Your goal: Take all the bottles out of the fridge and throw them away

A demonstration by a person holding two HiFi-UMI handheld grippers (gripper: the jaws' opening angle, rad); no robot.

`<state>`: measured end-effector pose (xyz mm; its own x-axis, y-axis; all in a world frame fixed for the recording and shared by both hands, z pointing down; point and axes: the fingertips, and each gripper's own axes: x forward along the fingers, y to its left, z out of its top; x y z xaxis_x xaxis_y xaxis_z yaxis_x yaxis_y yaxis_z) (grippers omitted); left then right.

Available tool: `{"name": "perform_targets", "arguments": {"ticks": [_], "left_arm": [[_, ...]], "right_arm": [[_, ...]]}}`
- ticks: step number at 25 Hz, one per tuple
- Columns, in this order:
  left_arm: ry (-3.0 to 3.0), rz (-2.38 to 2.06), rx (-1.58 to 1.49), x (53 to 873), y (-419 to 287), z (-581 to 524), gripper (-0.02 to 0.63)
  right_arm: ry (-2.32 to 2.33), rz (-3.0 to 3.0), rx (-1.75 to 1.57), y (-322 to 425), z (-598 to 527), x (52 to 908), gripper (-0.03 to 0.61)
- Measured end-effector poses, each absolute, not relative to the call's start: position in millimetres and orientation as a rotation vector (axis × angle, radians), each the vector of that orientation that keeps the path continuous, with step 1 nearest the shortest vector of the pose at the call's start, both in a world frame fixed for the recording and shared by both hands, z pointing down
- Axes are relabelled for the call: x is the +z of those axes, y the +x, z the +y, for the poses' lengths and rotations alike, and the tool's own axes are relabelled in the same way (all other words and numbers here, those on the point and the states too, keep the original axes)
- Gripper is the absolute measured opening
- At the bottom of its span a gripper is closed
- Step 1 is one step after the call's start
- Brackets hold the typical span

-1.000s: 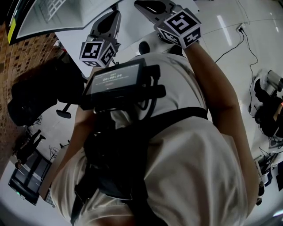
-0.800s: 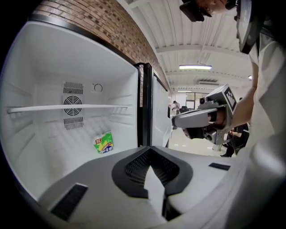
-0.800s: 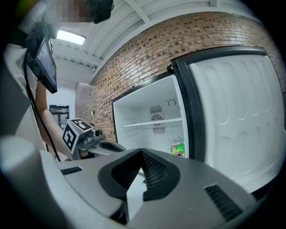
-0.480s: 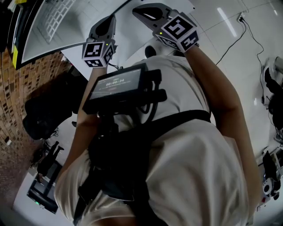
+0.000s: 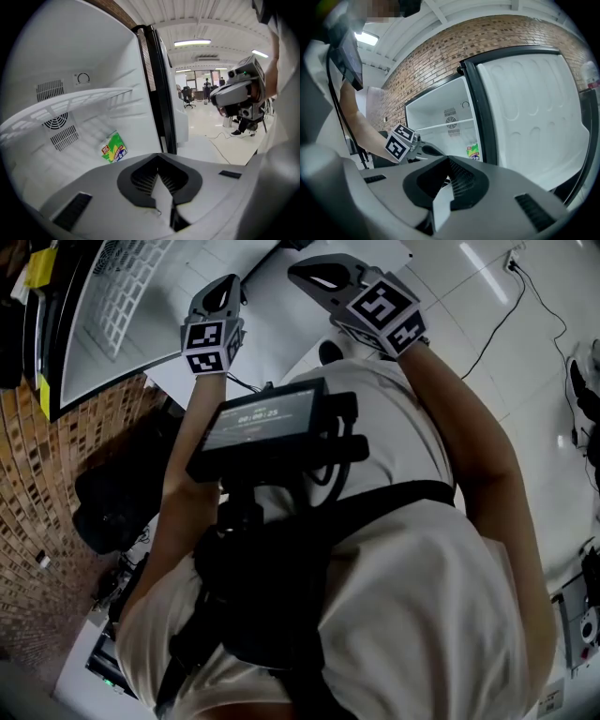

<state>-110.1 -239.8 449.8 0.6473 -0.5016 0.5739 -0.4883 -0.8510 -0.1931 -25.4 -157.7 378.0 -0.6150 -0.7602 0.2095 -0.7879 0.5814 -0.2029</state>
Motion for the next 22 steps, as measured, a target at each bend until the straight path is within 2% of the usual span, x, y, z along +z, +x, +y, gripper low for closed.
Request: {"name": "perform_targets", "arguments": {"ticks": [8, 15, 18, 22], "left_arm": [[-2.509, 0.877, -1.194, 473, -119, -308, 0.012], [-2.393, 0.813, -1.234, 480, -118, -344, 0.015], [-2.353, 0.789, -1.25, 483, -116, -357, 0.049], [-2.221, 0.762, -1.254, 487, -113, -376, 0.145]], "right_arm": [[1.353, -2.651, 0.491, -15, -156, 395, 0.003], [1.37, -2.619, 0.486, -23, -185, 407, 0.003], [1.343, -2.619, 0.494, -37, -198, 410, 0.003], [1.326, -2.611, 0.555, -52, -208, 422, 0.003]]}}
